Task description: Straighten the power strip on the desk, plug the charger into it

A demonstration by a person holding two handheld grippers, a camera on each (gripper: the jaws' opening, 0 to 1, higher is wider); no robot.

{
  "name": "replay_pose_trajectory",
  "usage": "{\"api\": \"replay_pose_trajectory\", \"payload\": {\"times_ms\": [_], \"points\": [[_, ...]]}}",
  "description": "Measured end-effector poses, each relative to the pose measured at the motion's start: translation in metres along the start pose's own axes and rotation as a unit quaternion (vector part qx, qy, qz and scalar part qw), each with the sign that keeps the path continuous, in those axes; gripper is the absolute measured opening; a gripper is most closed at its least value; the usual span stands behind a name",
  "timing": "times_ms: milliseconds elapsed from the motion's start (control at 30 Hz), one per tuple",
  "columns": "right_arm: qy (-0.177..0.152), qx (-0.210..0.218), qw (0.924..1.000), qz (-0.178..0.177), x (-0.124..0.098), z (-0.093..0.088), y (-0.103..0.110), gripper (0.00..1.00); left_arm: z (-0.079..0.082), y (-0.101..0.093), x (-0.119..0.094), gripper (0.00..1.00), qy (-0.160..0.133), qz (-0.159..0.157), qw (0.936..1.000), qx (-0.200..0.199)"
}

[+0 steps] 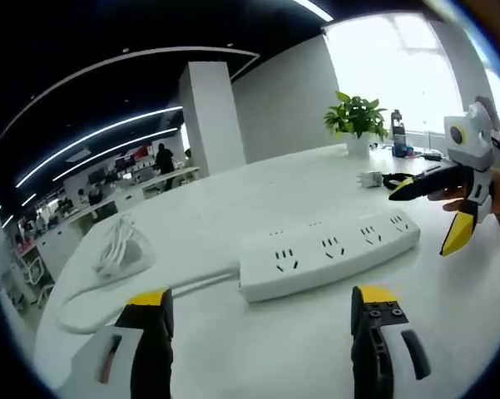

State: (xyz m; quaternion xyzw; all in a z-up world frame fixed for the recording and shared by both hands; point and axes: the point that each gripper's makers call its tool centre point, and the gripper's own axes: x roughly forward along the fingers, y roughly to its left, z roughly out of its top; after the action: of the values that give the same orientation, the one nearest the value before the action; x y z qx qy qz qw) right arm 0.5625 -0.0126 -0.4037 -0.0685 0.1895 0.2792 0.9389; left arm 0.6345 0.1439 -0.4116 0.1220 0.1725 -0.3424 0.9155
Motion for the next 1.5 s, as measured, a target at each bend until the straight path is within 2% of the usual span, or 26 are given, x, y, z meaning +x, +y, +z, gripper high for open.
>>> {"api": "replay_pose_trajectory", "payload": {"times_ms": [300, 600, 1000, 1300, 1500], "points": [[-0.005, 0.012, 0.9999, 0.002, 0.005, 0.001, 0.002, 0.81, -0.004, -0.003, 0.006, 0.86, 0.005, -0.019, 0.9997, -0.012], [-0.003, 0.02, 0.9998, -0.001, 0.011, -0.003, -0.001, 0.78, -0.002, -0.001, 0.011, 0.82, 0.003, -0.023, 0.9996, -0.014], [0.0, 0.02, 0.9998, -0.003, 0.016, -0.005, -0.004, 0.72, 0.0, -0.005, 0.017, 0.68, 0.003, -0.039, 0.9991, 0.017], [-0.001, 0.019, 0.9998, -0.007, 0.017, -0.005, -0.005, 0.66, 0.0, -0.013, 0.018, 0.67, -0.003, -0.088, 0.9961, 0.006], [-0.001, 0.015, 0.9998, -0.011, 0.017, -0.005, -0.006, 0.65, -0.002, -0.014, 0.02, 0.64, -0.001, -0.104, 0.9946, -0.008]]}}
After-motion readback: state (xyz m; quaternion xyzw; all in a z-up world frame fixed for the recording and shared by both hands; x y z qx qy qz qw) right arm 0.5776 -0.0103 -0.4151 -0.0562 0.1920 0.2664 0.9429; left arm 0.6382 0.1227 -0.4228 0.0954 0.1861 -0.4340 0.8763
